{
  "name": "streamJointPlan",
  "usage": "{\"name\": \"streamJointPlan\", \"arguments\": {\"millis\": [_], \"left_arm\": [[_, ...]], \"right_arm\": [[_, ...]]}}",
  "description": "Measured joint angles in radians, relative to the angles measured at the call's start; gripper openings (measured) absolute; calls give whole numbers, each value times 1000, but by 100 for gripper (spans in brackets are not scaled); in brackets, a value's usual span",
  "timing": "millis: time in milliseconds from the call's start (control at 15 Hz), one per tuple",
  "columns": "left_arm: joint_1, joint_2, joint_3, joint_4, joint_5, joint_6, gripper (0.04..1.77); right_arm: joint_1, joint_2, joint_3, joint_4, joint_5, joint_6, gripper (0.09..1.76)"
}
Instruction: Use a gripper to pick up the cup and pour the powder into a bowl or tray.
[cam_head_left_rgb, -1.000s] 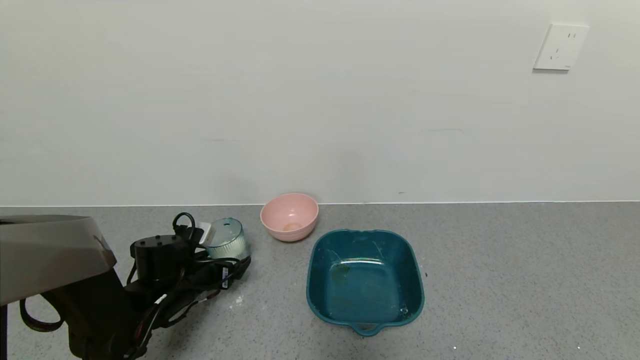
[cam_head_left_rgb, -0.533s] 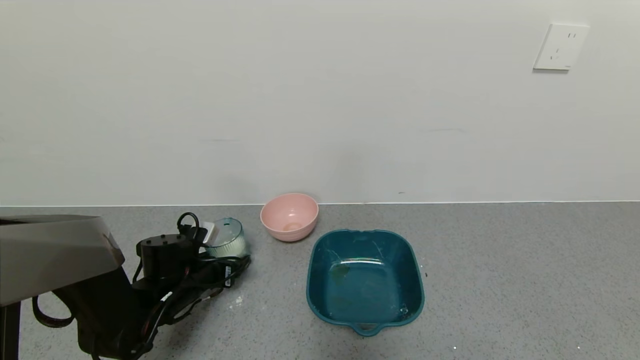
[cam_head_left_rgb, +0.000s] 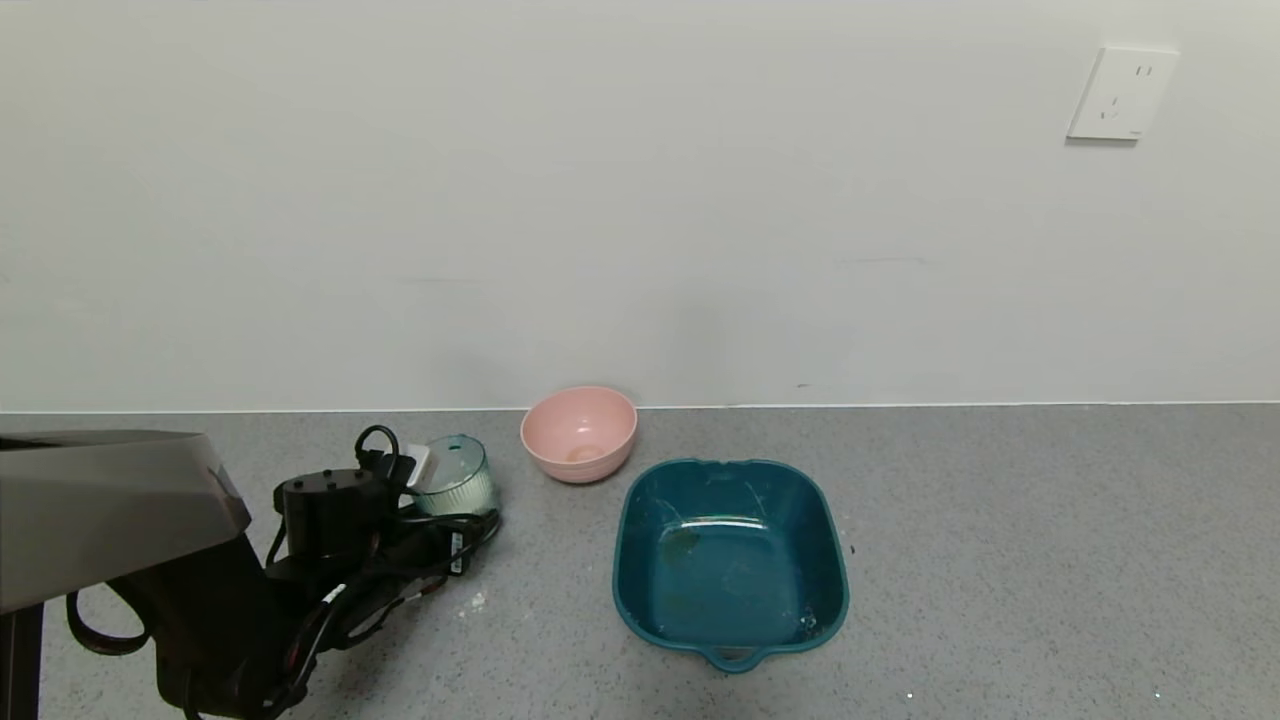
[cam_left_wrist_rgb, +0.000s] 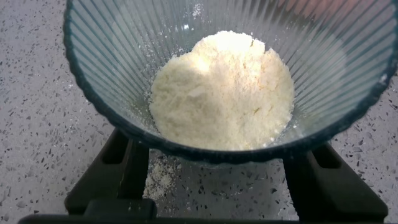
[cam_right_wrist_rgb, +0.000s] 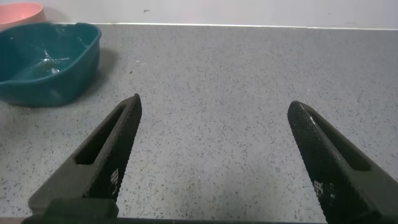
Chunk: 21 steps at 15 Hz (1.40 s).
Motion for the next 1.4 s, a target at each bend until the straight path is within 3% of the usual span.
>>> {"name": "streamJointPlan", "arguments": {"millis": [333,600,867,1400], "left_arm": [[0,-58,4,26,6,44,125],[-19,-134,-17,132,19,76,125],[-81,-208,-76,259,77,90,125],[-210,-295,-201,451,191,210,124]], "right_arm": [[0,0,0,0,0,0,171],[0,0,0,0,0,0,171],[0,0,0,0,0,0,171],[0,0,0,0,0,0,171]]}}
